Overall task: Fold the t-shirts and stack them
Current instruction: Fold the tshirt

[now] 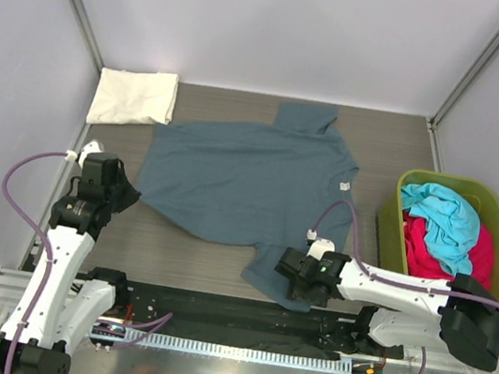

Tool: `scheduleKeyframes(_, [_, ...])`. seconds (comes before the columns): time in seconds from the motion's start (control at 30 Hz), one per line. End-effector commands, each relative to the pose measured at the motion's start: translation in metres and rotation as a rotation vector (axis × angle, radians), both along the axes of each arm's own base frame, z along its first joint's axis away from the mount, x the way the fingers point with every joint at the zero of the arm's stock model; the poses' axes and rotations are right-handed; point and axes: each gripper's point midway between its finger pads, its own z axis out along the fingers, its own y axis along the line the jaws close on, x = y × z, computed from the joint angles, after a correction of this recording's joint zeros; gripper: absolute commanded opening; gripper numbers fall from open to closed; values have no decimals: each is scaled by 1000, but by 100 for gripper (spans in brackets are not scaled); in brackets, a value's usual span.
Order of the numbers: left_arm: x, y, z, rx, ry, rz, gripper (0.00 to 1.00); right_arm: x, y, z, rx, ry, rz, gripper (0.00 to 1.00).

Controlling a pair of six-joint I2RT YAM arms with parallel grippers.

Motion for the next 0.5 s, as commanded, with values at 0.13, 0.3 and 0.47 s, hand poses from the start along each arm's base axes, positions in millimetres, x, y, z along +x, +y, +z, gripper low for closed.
scheduleKeyframes(0.13, [2, -1, 9, 6, -37, -23, 1, 27, 6, 1, -5, -137, -18, 14])
scheduleKeyframes(0.3, [-1, 0, 15, 19, -35, -32, 0, 37, 20, 37, 81, -200, -32, 1])
scheduleKeyframes(0.47, [3, 0, 28, 29, -70, -41, 0, 72, 28, 113, 136, -366, -47, 1])
